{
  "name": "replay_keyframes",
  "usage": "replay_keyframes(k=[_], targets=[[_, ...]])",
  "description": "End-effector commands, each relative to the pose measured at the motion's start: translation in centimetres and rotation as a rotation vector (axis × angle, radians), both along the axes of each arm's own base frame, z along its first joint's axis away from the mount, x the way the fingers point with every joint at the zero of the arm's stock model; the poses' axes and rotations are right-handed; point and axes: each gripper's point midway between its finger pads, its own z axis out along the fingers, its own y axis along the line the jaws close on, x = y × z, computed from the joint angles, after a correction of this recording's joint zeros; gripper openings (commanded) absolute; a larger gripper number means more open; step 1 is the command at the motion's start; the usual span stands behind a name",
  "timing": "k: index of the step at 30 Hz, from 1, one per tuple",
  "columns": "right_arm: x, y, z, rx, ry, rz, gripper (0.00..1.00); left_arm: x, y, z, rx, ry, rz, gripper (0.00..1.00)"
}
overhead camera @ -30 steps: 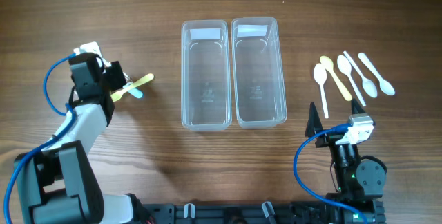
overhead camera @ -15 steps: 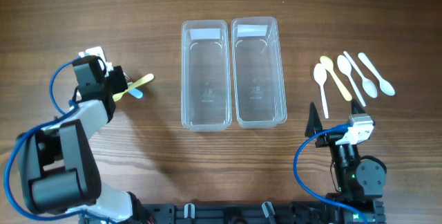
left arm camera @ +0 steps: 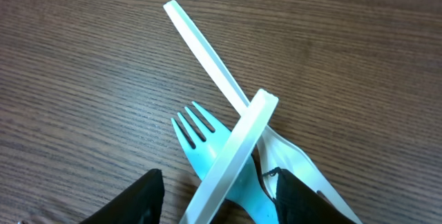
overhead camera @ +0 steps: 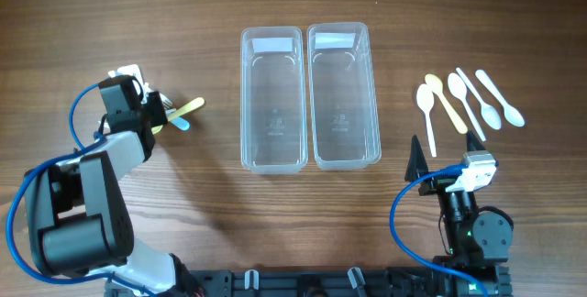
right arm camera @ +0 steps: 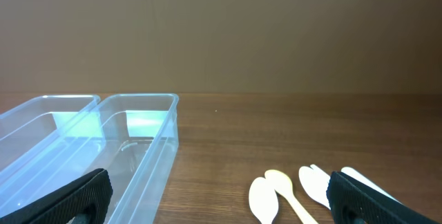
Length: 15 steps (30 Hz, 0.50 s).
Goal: Pack container
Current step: 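Move the left gripper down over the fork pile and grasp the white fork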
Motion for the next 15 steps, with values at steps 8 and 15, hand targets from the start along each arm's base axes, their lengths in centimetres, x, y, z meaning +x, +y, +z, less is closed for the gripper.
replay_keyframes(k=[8, 15], targets=[[-0.01, 0.02, 0.12, -0.005, -0.007, 0.002, 1.0, 0.39, 0.21, 0.13, 0.004, -0.009, -0.004, 0.33], [-0.01, 0.02, 0.12, -0.005, -0.007, 0.002, 1.0, 0.41, 0.22, 0.15, 0.005, -0.009, -0.004, 0.22]])
